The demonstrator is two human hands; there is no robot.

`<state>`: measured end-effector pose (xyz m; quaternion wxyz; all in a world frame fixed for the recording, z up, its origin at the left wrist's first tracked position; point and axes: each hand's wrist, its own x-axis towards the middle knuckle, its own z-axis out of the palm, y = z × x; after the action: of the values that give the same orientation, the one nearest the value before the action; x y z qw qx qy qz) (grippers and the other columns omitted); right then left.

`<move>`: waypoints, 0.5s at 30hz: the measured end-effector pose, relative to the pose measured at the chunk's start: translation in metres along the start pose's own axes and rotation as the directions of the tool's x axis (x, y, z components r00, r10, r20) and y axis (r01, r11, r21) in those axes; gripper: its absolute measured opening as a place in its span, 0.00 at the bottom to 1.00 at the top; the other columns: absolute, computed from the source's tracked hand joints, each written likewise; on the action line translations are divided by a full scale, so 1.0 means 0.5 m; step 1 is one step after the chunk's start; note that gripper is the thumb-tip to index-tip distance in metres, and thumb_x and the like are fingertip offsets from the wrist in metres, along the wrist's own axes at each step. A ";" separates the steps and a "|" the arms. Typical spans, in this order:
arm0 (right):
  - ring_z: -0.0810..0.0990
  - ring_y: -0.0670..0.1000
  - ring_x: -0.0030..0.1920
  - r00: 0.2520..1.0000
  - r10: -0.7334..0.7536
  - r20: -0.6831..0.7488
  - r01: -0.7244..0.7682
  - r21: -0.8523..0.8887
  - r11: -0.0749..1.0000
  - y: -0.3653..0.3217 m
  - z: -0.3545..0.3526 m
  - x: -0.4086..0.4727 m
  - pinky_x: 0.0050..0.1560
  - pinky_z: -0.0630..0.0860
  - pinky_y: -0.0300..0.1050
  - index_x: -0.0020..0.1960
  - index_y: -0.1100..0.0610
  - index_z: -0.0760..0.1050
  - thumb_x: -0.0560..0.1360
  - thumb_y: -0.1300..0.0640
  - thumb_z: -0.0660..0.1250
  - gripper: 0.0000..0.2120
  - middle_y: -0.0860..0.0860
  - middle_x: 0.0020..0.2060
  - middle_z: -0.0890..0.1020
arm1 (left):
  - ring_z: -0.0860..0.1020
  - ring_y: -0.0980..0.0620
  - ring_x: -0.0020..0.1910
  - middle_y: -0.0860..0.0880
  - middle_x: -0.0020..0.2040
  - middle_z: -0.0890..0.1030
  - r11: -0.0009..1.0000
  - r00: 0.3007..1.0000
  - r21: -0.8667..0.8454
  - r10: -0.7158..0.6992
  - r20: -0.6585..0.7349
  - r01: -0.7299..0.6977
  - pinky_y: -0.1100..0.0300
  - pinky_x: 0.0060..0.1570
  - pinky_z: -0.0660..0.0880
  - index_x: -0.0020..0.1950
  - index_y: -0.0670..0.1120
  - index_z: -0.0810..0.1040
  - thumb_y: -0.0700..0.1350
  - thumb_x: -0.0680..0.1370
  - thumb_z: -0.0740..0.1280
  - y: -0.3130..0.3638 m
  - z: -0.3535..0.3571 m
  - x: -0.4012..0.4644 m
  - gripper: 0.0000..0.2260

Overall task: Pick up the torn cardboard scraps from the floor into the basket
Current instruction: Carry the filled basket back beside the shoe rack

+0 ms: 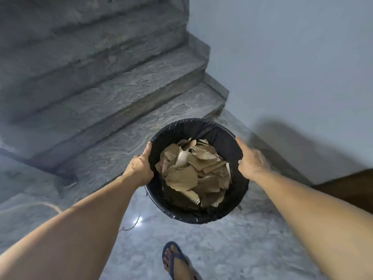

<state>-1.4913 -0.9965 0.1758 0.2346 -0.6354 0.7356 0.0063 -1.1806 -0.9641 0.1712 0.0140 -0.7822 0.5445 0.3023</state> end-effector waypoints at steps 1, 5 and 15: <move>0.79 0.61 0.52 1.000 0.013 -0.011 -0.013 0.000 1.000 0.025 -0.026 -0.031 0.50 0.75 0.49 0.79 0.42 0.50 0.77 0.64 0.64 0.39 0.60 0.55 0.78 | 0.75 0.38 0.61 0.37 0.66 0.71 1.000 1.000 0.012 0.027 -0.004 -0.027 0.49 0.58 0.75 0.78 0.60 0.43 0.36 0.74 0.61 0.029 -0.006 -0.029 0.41; 0.78 0.62 0.57 0.997 0.062 -0.052 -0.059 0.046 0.997 0.091 -0.110 -0.125 0.57 0.75 0.52 0.79 0.41 0.49 0.77 0.62 0.63 0.38 0.60 0.59 0.77 | 0.76 0.38 0.58 0.38 0.64 0.72 0.996 0.996 0.045 0.083 -0.016 -0.082 0.49 0.54 0.77 0.78 0.60 0.44 0.36 0.74 0.60 0.112 -0.022 -0.125 0.41; 0.77 0.64 0.58 0.959 0.229 -0.165 -0.207 0.140 0.968 0.234 -0.314 -0.354 0.58 0.75 0.51 0.77 0.42 0.54 0.76 0.61 0.62 0.34 0.63 0.60 0.77 | 0.77 0.41 0.57 0.39 0.65 0.73 0.956 0.960 0.104 0.279 -0.031 -0.274 0.53 0.46 0.77 0.78 0.61 0.46 0.37 0.74 0.61 0.307 -0.054 -0.314 0.40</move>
<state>-1.6392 -0.8573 0.3440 0.2034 -0.5329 0.8183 -0.0700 -1.3355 -0.9032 0.3170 -0.0022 -0.7034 0.6631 0.2561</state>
